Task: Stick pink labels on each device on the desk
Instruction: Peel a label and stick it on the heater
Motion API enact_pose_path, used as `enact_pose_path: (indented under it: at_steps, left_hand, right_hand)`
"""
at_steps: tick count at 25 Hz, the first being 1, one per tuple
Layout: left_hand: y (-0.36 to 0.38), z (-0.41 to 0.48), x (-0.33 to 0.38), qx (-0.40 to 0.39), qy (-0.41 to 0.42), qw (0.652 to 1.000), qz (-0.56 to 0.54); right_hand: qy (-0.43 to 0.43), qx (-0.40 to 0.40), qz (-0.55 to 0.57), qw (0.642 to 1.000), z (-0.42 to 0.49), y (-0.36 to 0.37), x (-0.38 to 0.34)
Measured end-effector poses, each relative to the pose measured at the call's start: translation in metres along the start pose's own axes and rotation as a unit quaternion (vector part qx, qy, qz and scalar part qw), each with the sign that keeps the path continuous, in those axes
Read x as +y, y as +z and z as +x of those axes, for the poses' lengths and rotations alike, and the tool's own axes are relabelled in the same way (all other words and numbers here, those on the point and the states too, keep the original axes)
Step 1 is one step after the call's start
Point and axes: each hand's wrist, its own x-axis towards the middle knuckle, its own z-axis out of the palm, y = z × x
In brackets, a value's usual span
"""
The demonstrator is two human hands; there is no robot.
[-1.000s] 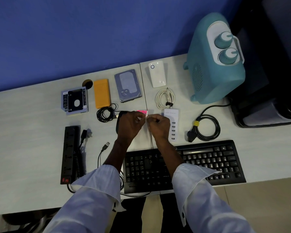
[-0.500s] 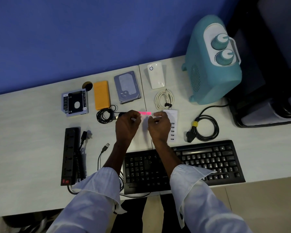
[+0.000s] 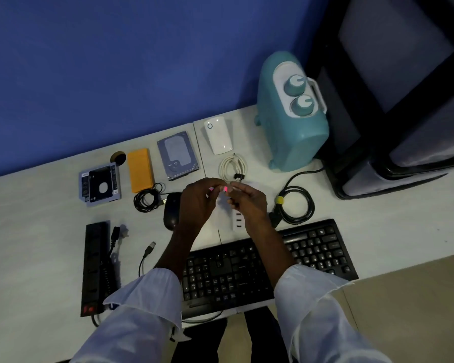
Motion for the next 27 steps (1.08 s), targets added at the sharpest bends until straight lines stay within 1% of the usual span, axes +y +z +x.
enact_pose_path:
  at_steps: [3,6,7,9,12,14,17,20,22,25,27]
  left_hand:
    - [0.006,0.025,0.043,0.026,-0.017,0.997,-0.066]
    - [0.008,0.07,0.115,0.062,-0.088,0.986,-0.13]
    - [0.009,0.087,0.14,0.057,-0.121,0.983,-0.128]
    - [0.018,0.121,0.185,0.012,-0.183,0.975,-0.122]
    - [0.043,0.149,0.222,-0.036,-0.262,0.958,-0.111]
    - [0.061,0.155,0.232,-0.035,-0.313,0.945,-0.09]
    - [0.073,0.161,0.238,-0.014,-0.337,0.938,-0.075]
    - [0.073,0.166,0.23,-0.004,-0.355,0.925,-0.137]
    - [0.072,0.162,0.223,0.018,-0.35,0.922,-0.164]
    - [0.066,0.153,0.209,0.06,-0.337,0.916,-0.21]
    - [0.061,0.148,0.192,0.09,-0.34,0.901,-0.253]
  right_hand:
    - [-0.016,0.024,0.014,0.999,-0.005,-0.025,-0.01]
    - [-0.009,0.048,0.019,0.999,-0.01,-0.048,-0.021]
    - [-0.006,0.053,0.027,0.998,-0.012,-0.054,-0.026]
    - [-0.013,0.071,0.053,0.996,-0.018,-0.067,-0.04]
    - [-0.045,0.11,0.102,0.988,-0.024,-0.084,-0.064]
    - [-0.072,0.13,0.135,0.98,-0.022,-0.092,-0.079]
    - [-0.107,0.171,0.166,0.965,-0.016,-0.104,-0.097]
    - [-0.129,0.201,0.176,0.955,-0.007,-0.112,-0.111]
    - [-0.141,0.209,0.176,0.952,-0.001,-0.113,-0.118]
    - [-0.154,0.195,0.164,0.955,0.009,-0.108,-0.126]
    - [-0.154,0.172,0.151,0.961,0.017,-0.102,-0.13]
